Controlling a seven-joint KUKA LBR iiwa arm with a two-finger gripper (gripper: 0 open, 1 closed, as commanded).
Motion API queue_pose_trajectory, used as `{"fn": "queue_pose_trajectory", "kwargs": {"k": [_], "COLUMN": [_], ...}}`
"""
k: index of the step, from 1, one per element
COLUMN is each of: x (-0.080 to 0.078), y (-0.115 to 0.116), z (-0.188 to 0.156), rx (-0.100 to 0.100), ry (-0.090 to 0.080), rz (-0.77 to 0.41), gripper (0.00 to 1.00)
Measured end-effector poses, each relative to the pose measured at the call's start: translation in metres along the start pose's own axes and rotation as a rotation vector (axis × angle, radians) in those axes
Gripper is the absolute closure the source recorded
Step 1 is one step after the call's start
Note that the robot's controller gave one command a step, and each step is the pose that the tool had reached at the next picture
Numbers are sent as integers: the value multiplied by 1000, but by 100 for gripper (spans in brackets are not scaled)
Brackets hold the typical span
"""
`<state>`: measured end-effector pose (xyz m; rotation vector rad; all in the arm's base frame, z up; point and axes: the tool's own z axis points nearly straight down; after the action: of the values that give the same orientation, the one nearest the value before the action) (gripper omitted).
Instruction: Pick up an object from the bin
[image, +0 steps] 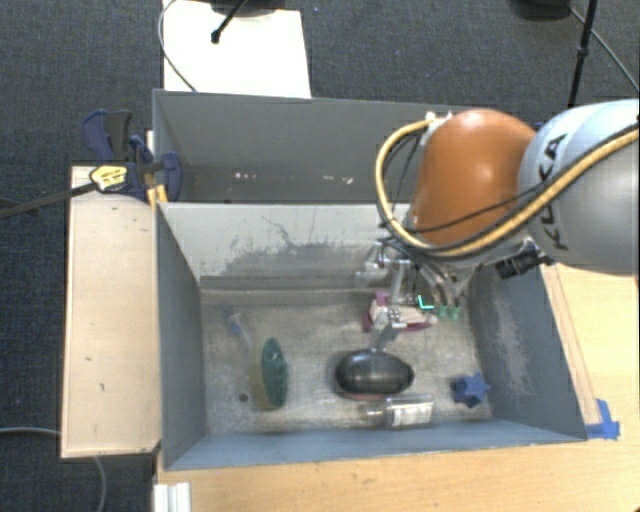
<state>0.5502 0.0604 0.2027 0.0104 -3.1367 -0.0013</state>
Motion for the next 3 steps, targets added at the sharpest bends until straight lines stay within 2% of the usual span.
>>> {"fn": "queue_pose_trajectory", "kwargs": {"k": [1,2,3], "x": [56,56,56], "y": [-31,-37,-37], "z": [131,101,94], "rx": [0,0,-1], "ry": [-15,-10,-12], "rz": [-62,-11,33], "gripper": [0,0,0]}}
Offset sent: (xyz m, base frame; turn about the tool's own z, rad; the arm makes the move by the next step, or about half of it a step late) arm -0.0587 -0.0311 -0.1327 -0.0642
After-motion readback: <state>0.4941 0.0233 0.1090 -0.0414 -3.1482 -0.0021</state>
